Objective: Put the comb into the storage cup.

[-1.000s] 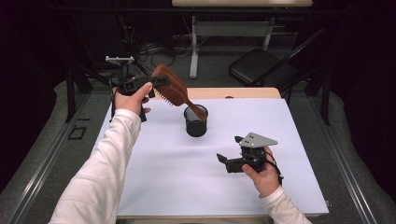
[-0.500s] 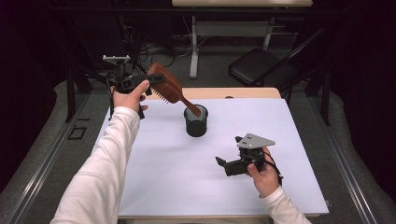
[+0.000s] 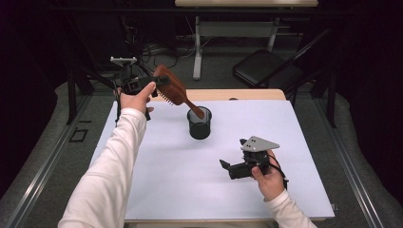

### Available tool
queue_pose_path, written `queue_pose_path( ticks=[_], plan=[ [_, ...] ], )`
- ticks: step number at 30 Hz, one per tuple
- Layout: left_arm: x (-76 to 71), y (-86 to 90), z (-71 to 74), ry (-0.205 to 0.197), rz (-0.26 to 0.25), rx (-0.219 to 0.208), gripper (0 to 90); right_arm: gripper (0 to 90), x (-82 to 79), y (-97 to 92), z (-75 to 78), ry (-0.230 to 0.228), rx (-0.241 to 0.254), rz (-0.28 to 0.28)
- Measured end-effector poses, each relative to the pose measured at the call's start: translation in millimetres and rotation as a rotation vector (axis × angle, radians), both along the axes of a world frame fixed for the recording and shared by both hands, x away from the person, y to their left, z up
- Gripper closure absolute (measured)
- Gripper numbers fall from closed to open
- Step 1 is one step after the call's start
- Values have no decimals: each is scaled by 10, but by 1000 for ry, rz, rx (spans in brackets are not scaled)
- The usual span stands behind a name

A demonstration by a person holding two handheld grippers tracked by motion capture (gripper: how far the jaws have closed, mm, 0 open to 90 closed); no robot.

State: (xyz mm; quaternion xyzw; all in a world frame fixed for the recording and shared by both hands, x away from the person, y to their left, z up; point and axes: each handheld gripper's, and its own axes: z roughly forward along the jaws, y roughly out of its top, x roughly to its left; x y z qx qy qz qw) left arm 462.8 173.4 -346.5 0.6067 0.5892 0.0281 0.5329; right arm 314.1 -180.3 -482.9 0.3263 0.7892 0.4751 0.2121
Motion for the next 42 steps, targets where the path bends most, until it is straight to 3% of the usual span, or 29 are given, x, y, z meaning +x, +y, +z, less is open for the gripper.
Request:
queue_pose_path(
  ticks=[16,28,42],
  plan=[
    [51,-76,-83,-13,23,30,506,0,1,-1,-3,1,-3,5],
    [42,-142,-203,-50,41,69,506,0,4,-6,-2,1,-3,5],
    [32,-236,-338,-80,48,72,506,0,2,-6,-5,-1,-12,7]
  ],
)
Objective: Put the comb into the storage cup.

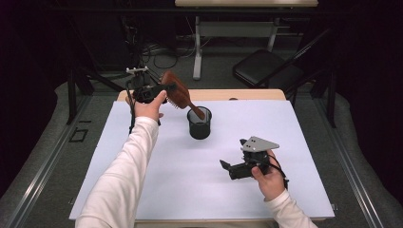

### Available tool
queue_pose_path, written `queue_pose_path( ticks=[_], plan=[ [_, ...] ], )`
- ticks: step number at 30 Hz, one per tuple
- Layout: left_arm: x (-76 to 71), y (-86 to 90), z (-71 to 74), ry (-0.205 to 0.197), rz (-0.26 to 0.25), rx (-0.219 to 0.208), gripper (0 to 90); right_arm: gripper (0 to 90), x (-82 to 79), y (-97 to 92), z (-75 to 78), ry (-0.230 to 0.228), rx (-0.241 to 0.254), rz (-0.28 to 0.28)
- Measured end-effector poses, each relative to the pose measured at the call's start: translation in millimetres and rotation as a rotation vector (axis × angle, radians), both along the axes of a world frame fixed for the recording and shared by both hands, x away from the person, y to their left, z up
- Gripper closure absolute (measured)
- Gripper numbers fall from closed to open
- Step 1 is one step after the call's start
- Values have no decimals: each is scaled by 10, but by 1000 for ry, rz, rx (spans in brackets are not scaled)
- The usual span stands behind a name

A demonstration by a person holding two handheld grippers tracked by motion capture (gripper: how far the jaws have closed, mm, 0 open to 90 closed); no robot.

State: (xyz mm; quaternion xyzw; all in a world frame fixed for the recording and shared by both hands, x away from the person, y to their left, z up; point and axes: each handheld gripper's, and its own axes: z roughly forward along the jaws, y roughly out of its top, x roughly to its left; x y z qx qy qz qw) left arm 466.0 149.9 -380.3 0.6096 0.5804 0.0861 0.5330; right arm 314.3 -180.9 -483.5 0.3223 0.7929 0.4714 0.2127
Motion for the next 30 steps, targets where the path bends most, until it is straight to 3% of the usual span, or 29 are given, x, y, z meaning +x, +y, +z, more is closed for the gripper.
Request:
queue_pose_path(
  ticks=[20,27,30],
  plan=[
    [-24,-46,-167,13,-4,-7,506,0,-1,5,-7,-1,-8,3],
    [-43,-95,-167,-4,-14,30,506,0,1,4,-10,-1,-10,3],
    [-62,-132,-156,-23,-15,65,506,0,2,4,-10,0,-11,2]
  ],
)
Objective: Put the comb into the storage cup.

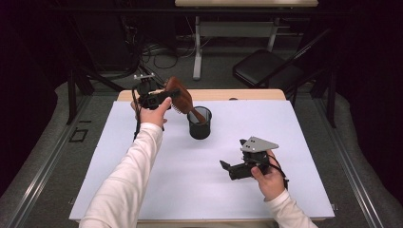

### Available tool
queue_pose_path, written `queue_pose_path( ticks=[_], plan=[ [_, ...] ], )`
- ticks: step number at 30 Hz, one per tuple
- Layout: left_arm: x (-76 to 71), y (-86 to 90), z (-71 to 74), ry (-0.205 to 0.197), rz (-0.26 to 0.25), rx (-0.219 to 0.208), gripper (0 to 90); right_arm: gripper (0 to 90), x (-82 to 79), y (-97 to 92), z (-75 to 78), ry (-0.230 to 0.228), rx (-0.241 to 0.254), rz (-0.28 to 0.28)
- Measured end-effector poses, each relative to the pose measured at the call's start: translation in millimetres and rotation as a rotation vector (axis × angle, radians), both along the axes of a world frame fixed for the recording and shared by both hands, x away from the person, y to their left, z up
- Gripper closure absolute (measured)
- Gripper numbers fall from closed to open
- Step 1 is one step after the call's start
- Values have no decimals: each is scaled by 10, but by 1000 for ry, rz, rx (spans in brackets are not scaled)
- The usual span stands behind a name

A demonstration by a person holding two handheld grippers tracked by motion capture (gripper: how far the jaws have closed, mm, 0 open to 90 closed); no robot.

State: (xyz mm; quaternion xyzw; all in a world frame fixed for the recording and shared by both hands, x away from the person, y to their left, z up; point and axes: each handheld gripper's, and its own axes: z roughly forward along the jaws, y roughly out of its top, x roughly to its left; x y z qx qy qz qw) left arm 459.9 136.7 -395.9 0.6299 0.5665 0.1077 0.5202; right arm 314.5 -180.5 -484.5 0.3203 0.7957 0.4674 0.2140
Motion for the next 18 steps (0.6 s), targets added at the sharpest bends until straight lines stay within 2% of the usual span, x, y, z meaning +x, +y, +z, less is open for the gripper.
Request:
queue_pose_path(
  ticks=[5,14,18],
  plan=[
    [-23,-50,4,-21,-6,40,506,0,-2,5,-2,0,-6,2],
    [-73,-174,11,-81,-39,155,505,0,1,11,-9,-1,-10,2],
    [-89,-218,11,-99,-58,183,505,0,0,14,-11,0,-11,2]
  ],
)
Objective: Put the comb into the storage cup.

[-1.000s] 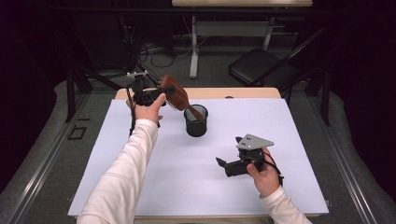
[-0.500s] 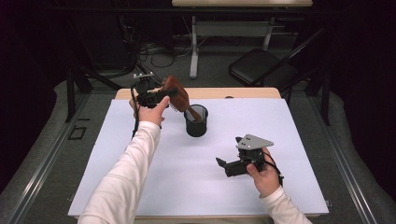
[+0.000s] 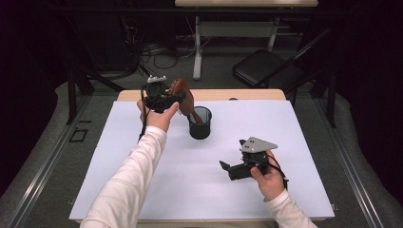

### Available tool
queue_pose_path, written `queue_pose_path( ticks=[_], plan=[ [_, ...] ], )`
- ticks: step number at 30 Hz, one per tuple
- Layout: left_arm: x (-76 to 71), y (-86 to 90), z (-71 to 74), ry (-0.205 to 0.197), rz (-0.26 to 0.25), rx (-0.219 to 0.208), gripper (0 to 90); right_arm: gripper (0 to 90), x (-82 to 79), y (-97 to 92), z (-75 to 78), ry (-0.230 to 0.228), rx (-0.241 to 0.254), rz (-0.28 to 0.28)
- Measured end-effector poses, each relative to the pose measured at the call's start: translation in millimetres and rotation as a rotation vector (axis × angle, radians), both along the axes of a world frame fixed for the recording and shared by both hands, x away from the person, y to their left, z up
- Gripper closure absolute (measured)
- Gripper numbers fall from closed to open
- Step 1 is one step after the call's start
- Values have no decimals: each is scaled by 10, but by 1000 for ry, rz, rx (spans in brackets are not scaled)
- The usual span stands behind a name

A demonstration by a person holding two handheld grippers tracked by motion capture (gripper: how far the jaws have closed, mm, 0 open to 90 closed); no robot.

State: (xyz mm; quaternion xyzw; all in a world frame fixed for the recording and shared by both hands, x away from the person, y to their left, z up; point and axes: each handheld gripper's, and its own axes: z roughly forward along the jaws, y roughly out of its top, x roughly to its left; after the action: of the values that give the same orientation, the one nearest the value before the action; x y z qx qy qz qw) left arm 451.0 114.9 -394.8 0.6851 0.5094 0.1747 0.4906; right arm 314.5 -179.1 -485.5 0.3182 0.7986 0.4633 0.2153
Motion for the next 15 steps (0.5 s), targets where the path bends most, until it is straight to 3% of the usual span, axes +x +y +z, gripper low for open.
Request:
queue_pose_path(
  ticks=[6,15],
  plan=[
    [-26,-67,-4,-27,-17,64,505,0,-1,1,-2,1,-2,2],
    [-39,-100,-7,-45,-20,108,504,0,-1,3,-3,-1,-3,3]
  ],
)
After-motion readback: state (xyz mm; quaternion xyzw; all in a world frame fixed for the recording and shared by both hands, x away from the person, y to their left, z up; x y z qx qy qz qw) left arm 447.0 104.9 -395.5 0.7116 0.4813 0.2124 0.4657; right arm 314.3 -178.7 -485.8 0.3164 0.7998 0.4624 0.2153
